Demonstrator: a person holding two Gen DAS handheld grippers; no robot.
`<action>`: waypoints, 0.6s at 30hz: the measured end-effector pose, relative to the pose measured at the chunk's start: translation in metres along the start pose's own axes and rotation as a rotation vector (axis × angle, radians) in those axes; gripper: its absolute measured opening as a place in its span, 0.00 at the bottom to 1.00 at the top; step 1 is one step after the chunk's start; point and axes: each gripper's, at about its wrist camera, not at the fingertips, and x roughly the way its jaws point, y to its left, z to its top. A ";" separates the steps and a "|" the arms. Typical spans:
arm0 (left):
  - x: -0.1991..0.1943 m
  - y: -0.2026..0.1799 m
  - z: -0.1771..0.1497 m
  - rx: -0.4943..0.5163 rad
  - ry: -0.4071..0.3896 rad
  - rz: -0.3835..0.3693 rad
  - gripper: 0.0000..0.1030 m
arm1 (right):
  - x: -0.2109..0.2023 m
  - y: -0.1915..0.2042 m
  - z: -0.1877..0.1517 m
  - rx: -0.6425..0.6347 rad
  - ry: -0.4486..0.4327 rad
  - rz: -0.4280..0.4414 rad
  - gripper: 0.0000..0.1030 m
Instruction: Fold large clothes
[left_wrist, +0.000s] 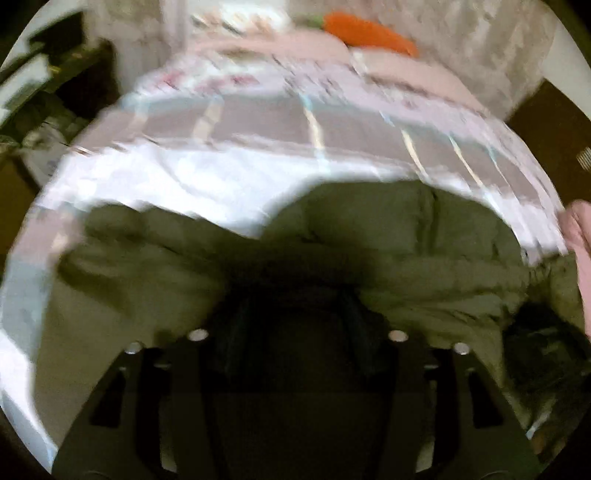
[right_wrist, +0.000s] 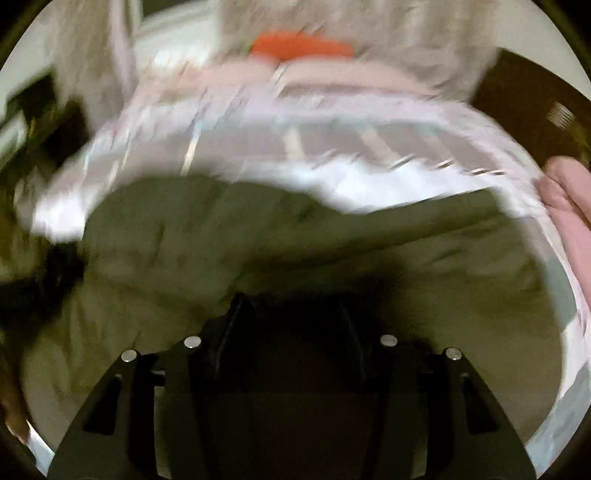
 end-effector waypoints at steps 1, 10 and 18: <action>-0.008 0.006 0.001 -0.019 -0.040 0.045 0.72 | -0.002 -0.017 0.005 0.042 -0.017 -0.032 0.53; 0.032 0.056 -0.005 -0.111 0.060 0.180 0.80 | 0.050 -0.139 -0.008 0.261 0.143 -0.253 0.52; 0.001 0.056 0.005 -0.188 -0.010 0.120 0.77 | 0.011 -0.112 -0.002 0.319 0.050 -0.226 0.52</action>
